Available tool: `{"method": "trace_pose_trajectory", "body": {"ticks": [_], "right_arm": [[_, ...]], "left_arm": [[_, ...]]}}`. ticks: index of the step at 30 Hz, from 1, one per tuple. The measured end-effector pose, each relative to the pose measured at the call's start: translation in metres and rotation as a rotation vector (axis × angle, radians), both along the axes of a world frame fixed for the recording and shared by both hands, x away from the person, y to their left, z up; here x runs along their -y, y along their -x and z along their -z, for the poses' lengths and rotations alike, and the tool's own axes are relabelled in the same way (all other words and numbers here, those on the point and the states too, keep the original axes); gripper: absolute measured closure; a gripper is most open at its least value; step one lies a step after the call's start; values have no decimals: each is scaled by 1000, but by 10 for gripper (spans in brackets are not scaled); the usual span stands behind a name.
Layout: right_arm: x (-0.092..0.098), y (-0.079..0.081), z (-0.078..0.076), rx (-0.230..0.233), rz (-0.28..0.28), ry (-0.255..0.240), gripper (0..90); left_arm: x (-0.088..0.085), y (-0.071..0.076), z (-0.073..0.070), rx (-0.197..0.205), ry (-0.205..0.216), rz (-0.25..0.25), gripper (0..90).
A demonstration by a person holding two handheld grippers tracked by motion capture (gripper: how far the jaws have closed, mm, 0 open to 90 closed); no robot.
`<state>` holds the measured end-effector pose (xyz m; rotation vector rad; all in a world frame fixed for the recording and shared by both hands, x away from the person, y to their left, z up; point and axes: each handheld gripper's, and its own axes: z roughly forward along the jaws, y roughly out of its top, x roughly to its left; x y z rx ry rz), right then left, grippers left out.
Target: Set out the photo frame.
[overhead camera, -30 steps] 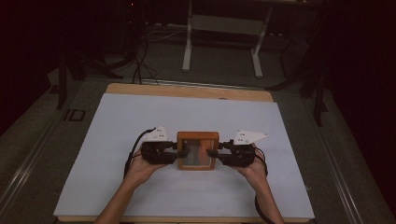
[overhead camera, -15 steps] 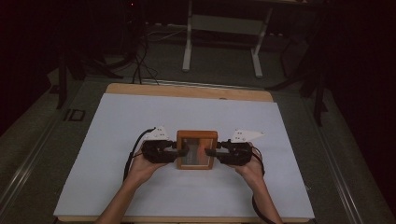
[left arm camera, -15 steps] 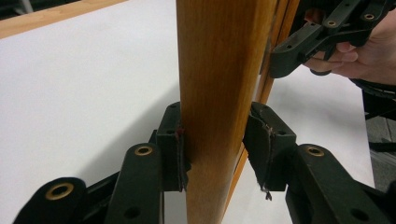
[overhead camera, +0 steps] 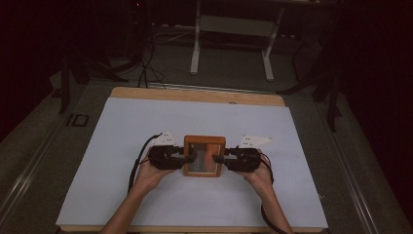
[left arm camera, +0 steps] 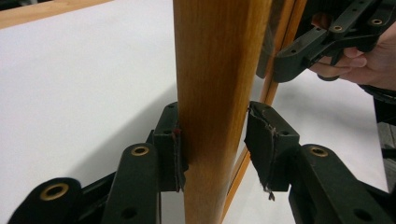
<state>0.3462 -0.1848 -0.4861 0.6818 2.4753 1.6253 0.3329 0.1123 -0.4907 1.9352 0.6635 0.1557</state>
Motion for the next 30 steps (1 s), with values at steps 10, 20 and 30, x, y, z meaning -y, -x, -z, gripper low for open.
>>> {"method": "trace_pose_trajectory", "body": {"ticks": [10,20,30], "right_arm": [[1,-2,3,-10,11,-8,621],[1,-9,6,-27,24,-23,609],[-2,-18,9,-52,47,-36,590]], "left_arm": [[0,-4,4,2,26,-14,566],[1,-8,6,-15,44,-41,558],[0,-15,10,-47,65,-68,556]]}}
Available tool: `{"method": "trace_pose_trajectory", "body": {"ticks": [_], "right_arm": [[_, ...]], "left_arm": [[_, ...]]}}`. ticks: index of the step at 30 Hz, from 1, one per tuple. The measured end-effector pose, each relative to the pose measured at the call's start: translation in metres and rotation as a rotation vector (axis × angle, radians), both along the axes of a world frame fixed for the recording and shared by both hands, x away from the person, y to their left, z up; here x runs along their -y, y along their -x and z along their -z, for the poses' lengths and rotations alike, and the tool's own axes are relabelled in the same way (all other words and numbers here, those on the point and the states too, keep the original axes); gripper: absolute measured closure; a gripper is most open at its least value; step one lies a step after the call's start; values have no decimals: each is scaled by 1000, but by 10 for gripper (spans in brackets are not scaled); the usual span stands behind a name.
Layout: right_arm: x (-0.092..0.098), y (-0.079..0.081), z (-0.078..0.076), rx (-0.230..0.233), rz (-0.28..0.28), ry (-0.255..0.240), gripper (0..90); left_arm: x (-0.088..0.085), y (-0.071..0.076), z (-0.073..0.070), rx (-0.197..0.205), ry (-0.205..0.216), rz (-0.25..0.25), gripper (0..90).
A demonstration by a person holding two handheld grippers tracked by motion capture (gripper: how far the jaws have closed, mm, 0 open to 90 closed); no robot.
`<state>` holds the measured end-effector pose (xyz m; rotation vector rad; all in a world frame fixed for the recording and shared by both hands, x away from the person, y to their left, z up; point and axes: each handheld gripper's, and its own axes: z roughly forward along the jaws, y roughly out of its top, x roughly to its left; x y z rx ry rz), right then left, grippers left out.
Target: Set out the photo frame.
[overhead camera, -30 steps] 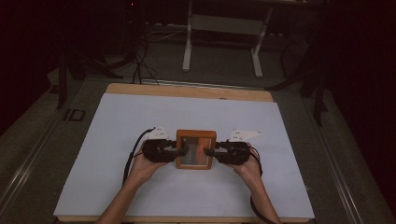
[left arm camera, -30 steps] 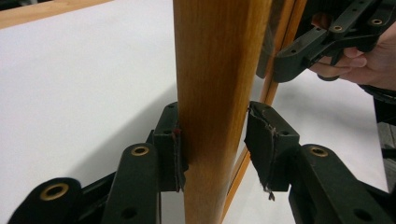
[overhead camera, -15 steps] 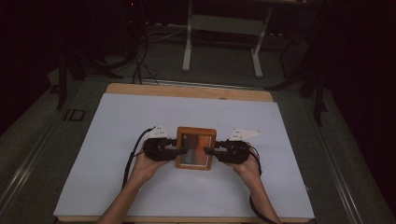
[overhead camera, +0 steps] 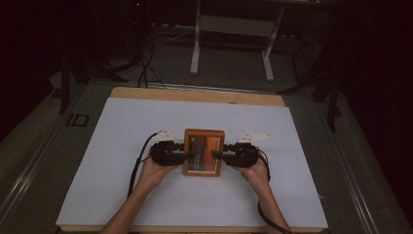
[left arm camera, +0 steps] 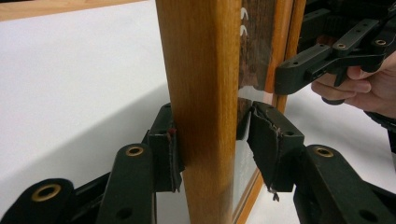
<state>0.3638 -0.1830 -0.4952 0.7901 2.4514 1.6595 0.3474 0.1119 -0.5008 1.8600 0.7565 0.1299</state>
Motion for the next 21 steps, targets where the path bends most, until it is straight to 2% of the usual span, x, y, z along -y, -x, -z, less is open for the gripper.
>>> {"method": "trace_pose_trajectory", "body": {"ticks": [11,21], "right_arm": [[-1,-6,2,-35,9,-15,585],[-1,-6,3,-35,12,-20,582]], "left_arm": [[3,-3,1,-19,-8,-30,532],[3,-3,0,-24,-10,-54,481]]}}
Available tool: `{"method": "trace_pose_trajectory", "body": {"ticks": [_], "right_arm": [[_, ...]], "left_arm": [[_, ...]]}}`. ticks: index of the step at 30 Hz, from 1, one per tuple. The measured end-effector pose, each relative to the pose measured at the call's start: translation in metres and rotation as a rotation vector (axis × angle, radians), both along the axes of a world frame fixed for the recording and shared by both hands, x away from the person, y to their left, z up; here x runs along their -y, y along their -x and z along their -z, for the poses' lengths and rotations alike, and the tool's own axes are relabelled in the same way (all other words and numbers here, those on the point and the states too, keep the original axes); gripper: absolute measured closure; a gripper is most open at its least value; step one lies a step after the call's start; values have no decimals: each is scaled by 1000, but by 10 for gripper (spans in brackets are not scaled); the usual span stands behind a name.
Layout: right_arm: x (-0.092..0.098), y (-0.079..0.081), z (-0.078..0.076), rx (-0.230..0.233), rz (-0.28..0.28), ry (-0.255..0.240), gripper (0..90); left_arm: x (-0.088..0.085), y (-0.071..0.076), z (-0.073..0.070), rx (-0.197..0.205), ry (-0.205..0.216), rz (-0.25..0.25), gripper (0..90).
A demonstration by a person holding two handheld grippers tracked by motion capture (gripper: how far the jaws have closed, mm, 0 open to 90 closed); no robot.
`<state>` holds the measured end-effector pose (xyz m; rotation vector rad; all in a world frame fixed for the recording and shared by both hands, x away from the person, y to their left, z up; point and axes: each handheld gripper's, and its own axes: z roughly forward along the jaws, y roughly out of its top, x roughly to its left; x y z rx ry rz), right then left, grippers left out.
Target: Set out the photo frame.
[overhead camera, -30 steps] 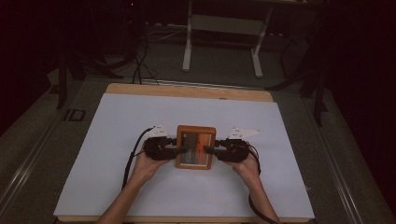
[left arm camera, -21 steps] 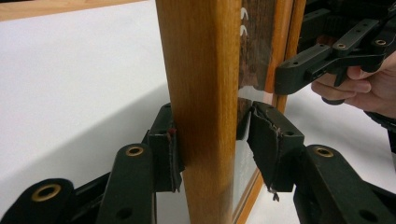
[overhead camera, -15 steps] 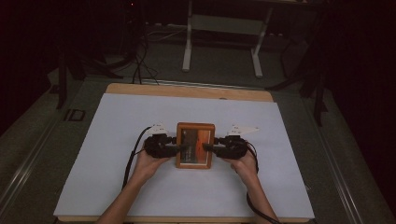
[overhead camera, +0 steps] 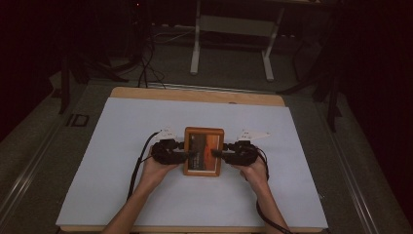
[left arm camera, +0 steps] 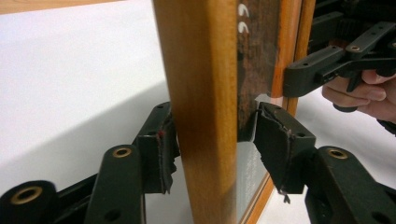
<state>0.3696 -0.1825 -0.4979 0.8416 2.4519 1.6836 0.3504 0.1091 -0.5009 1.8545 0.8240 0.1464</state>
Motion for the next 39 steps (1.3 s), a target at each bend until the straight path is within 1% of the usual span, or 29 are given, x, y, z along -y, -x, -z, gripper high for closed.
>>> {"method": "trace_pose_trajectory", "body": {"ticks": [4,5,7,9,12,17,21,22,23,26,27,28,31,32,33,34,35,36,37,38,39], "right_arm": [[0,0,0,-1,2,0,567],[0,1,1,-4,-3,3,540],[0,1,1,-7,-3,6,510],[0,1,1,-9,-3,6,502],[1,2,0,-5,-1,5,463],[4,5,-5,3,5,8,422],[8,7,-9,12,17,21,405],[9,7,-11,19,22,32,405],[12,10,-14,25,30,47,391],[15,12,-16,37,35,61,384],[20,15,-20,46,44,78,375],[23,16,-22,46,48,80,374],[27,17,-24,52,58,89,372],[31,19,-26,58,69,106,369],[31,19,-26,58,69,106,369],[36,20,-27,61,78,119,366],[36,20,-27,61,78,119,366],[40,20,-27,63,91,144,362],[40,20,-27,63,91,144,362],[43,20,-26,61,111,174,362],[43,20,-26,61,111,174,362]], "left_arm": [[-3,0,-1,-1,11,-9,460],[-6,0,-3,-4,31,-9,447],[-7,0,-4,-1,38,-13,440],[-8,1,-5,-1,39,-12,434],[-10,2,-7,0,46,-18,428],[-16,4,-11,3,42,-28,419],[-21,7,-14,10,42,-41,411],[-21,7,-14,10,42,-41,411],[-25,8,-16,18,43,-54,405],[-28,10,-18,23,44,-62,401],[-29,11,-20,26,41,-69,401],[-31,12,-21,30,28,-74,401],[-34,13,-23,32,20,-79,396],[-36,14,-24,33,9,-82,396],[-36,14,-24,33,9,-82,396],[-38,16,-25,36,-12,-88,396],[-38,16,-25,36,-12,-88,396],[-40,17,-26,38,-24,-89,395],[-41,18,-26,34,-31,-89,395],[-45,19,-27,28,-41,-91,395],[-45,19,-27,28,-41,-91,395]]}}
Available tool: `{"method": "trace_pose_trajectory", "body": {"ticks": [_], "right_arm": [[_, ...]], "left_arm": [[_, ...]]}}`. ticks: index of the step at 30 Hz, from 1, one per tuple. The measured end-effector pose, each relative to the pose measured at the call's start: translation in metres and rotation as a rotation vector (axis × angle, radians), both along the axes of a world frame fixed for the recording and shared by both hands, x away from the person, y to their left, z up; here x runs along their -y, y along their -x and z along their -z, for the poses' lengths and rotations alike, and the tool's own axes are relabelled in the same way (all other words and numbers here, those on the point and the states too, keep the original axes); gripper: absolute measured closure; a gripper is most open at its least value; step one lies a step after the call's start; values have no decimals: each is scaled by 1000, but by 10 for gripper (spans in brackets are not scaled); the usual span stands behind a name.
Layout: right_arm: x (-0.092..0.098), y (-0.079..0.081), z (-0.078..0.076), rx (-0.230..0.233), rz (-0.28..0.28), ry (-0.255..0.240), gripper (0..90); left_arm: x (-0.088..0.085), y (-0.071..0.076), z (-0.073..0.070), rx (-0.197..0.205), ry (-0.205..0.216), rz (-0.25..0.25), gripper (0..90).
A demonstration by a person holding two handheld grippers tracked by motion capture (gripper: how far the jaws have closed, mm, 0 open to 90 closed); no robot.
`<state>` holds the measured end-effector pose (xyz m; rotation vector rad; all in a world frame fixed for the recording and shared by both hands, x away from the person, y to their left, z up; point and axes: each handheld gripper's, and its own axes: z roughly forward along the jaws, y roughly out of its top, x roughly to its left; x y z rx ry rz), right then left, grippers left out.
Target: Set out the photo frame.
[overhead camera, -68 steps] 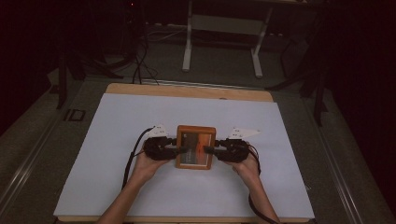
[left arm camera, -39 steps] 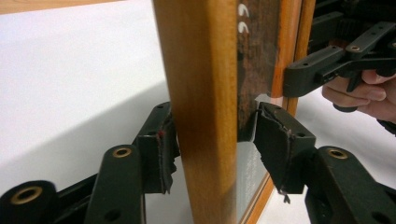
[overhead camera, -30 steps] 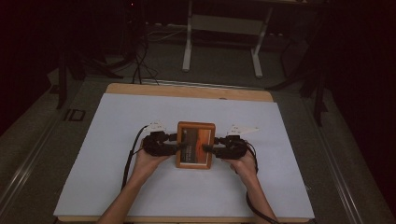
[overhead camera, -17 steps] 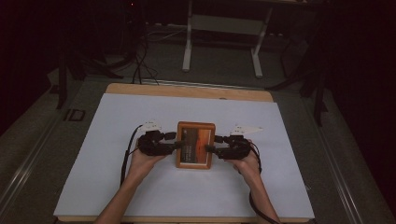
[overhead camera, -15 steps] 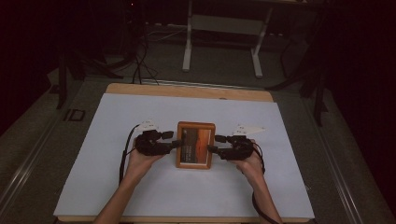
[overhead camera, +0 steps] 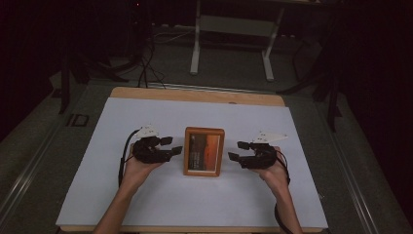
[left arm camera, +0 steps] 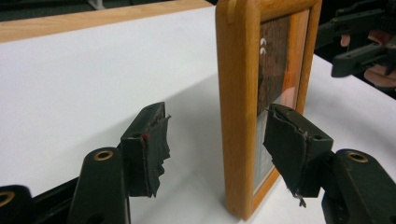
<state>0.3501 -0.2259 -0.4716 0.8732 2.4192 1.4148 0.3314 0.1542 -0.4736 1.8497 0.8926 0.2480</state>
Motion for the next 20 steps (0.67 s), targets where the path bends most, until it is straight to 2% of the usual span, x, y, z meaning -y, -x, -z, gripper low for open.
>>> {"method": "trace_pose_trajectory", "body": {"ticks": [1,2,3,6,7,8,10,12,13,14,18,20], "right_arm": [[4,-1,1,-5,21,22,362],[6,-1,3,-13,29,24,362],[8,-1,3,-14,35,30,360],[12,-2,5,-25,55,53,357],[15,-3,7,-35,78,80,355],[15,-3,7,-35,78,80,355],[20,-4,11,-40,115,135,344],[22,-4,12,-39,126,149,343],[26,-3,13,-42,142,170,339],[29,-3,14,-41,152,178,336],[37,-4,16,-41,186,185,325],[43,-6,18,-46,210,186,311]], "left_arm": [[-3,1,0,0,-17,-16,395],[-3,1,0,0,-17,-16,394],[-6,1,1,2,-55,-35,395],[-8,2,3,-5,-77,-44,395],[-9,2,6,-7,-126,-61,395],[-9,2,6,-7,-126,-61,393],[-12,2,11,-26,-191,-88,391],[-14,2,13,-32,-203,-97,390],[-18,1,17,-33,-251,-133,391],[-20,1,19,-38,-268,-148,390],[-30,-2,26,-66,-276,-187,389],[-35,-5,32,-78,-314,-223,387]]}}
